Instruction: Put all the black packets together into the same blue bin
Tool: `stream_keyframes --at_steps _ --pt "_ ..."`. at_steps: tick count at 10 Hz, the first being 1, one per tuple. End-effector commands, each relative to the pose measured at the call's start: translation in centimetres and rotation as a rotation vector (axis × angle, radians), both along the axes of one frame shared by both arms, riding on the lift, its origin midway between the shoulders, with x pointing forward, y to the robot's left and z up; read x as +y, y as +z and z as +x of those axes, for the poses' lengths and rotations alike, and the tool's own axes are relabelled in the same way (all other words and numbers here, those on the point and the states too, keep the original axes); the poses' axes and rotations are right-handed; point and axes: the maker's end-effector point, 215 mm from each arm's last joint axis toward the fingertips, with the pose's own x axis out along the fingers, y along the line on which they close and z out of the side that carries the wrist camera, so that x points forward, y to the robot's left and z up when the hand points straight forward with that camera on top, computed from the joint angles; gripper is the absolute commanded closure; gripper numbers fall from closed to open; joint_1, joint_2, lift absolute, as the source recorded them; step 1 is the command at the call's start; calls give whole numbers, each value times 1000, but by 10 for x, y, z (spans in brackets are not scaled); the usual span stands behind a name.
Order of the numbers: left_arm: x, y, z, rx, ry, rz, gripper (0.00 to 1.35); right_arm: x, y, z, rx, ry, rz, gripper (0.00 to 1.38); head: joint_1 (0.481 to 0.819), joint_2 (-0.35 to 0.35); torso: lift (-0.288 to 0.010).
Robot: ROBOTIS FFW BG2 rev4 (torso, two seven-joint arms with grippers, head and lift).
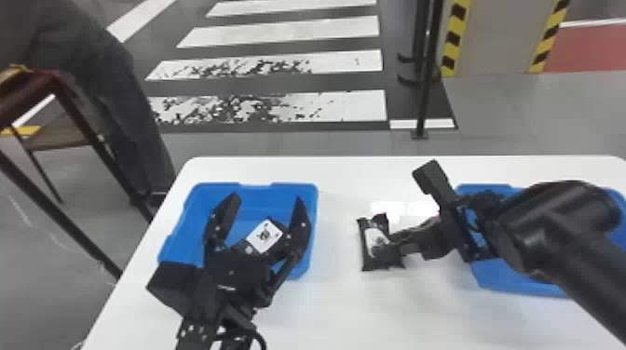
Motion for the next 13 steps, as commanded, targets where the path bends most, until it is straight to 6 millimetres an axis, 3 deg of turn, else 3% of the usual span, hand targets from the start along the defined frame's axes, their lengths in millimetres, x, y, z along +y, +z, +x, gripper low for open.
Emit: stream_keyframes --at_steps 1,3,6,9,10,11,12,13 --pt "2 -1 -1 0 5 1 144 -1 -5 -4 10 -4 -12 1042 695 169 -110" --pt "6 0 -1 -3 11 0 145 -6 -12 -9 39 -20 -10 1093 695 173 -110" --pt "9 0 -2 -5 15 -1 144 0 -3 -4 -1 -6 7 1131 695 174 -110" --pt "13 2 -6 -18 16 7 144 23 53 14 -138 4 118 1131 695 199 -110" --pt "15 3 -6 -21 19 10 144 11 80 26 -209 -30 138 1131 695 203 -110" --pt "16 5 -8 -28 20 10 144 -23 109 36 -283 -105 127 1130 695 206 -110" --pt "19 4 -9 -29 25 12 144 -74 128 37 -335 -206 99 1130 695 188 -110" --pt "22 4 -10 -29 31 14 144 -124 138 25 -356 -307 94 1130 695 140 -110"
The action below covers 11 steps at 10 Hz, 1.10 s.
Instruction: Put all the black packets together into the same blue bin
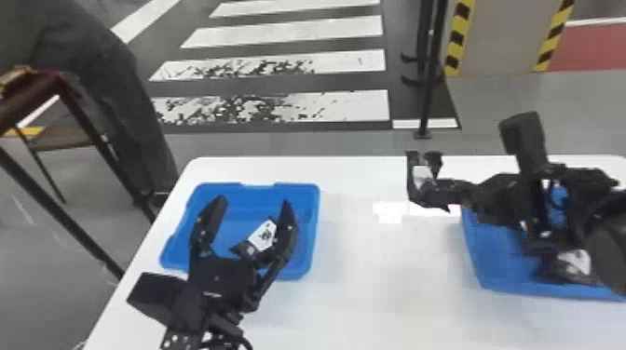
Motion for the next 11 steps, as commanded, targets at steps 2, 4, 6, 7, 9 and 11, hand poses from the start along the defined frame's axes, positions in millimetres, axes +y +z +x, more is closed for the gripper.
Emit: stream_keyframes --at_steps 2,4,6,7,9,11 --pt "4 1 -2 -4 6 -3 144 -134 14 -32 -26 -257 -50 1130 695 50 -110" --pt "5 1 -2 -4 5 0 144 -184 8 -51 1 -345 -59 1130 695 -75 -110" --pt "5 1 -2 -4 4 -1 144 -186 -14 -61 49 -352 -54 972 695 -121 -110" --pt "3 0 -1 -2 1 1 144 -182 -13 -60 22 -338 -41 536 695 -129 -110" --pt "4 0 3 3 2 2 145 -157 9 -61 -102 -289 26 59 695 -120 -110" --pt "6 -1 4 3 5 2 144 -132 33 -83 -254 -269 170 137 695 -96 -110"
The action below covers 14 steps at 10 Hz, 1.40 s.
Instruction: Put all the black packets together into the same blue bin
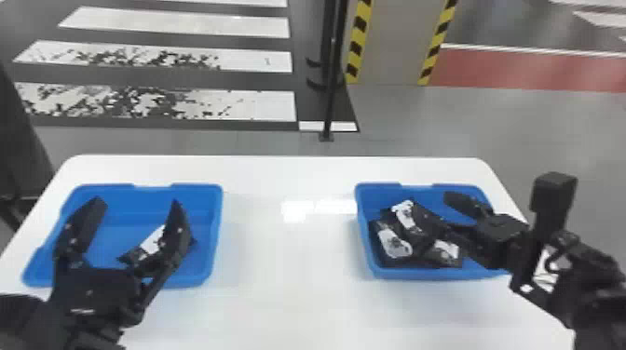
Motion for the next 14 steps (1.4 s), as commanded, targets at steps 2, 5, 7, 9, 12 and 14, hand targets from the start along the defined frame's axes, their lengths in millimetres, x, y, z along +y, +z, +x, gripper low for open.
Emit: stream_keyframes --at_steps 2,5,7,9,12,14 --pt "2 -2 2 2 3 0 145 16 25 -45 -133 -31 108 139 695 -65 -110" --pt "9 -17 15 53 -2 65 145 27 58 -97 -180 -62 162 139 695 -57 -110" --pt "42 -38 30 144 -16 216 144 25 59 -107 -165 -92 180 139 695 -48 -110" --pt "65 -62 58 298 -73 338 144 29 50 -109 -135 -78 178 140 695 -2 -110" --pt "90 -102 86 555 -127 360 144 34 45 -106 -122 -64 179 140 695 49 -110" --pt "92 -143 89 703 -192 278 144 35 43 -104 -118 -55 179 140 695 72 -110"
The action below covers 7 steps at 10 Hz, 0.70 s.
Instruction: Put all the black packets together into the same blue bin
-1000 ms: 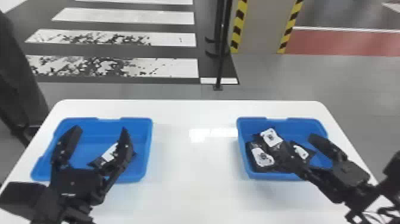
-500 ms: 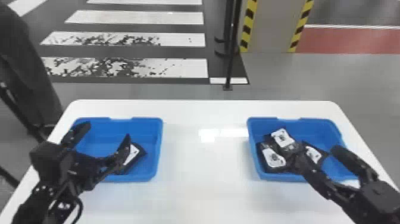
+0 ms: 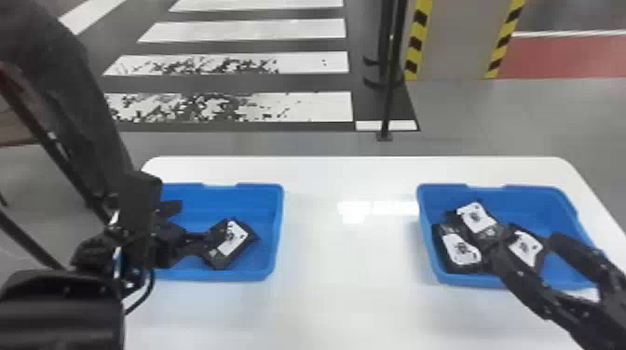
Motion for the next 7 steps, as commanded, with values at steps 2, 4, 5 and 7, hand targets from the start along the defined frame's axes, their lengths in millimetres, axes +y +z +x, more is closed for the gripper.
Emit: stream_keyframes --at_steps 2,4,5,7 --pt "-14 -37 1 106 -21 -72 144 1 -5 2 11 5 3 140 695 74 -110" --pt "-24 -50 1 150 -48 -99 144 4 -8 3 16 15 8 140 695 62 -110" --pt "-24 -53 1 170 -48 -99 144 7 -11 3 22 21 11 140 695 55 -110" --pt "-22 -63 -2 212 -42 -104 145 8 -10 5 19 25 12 140 695 58 -110"
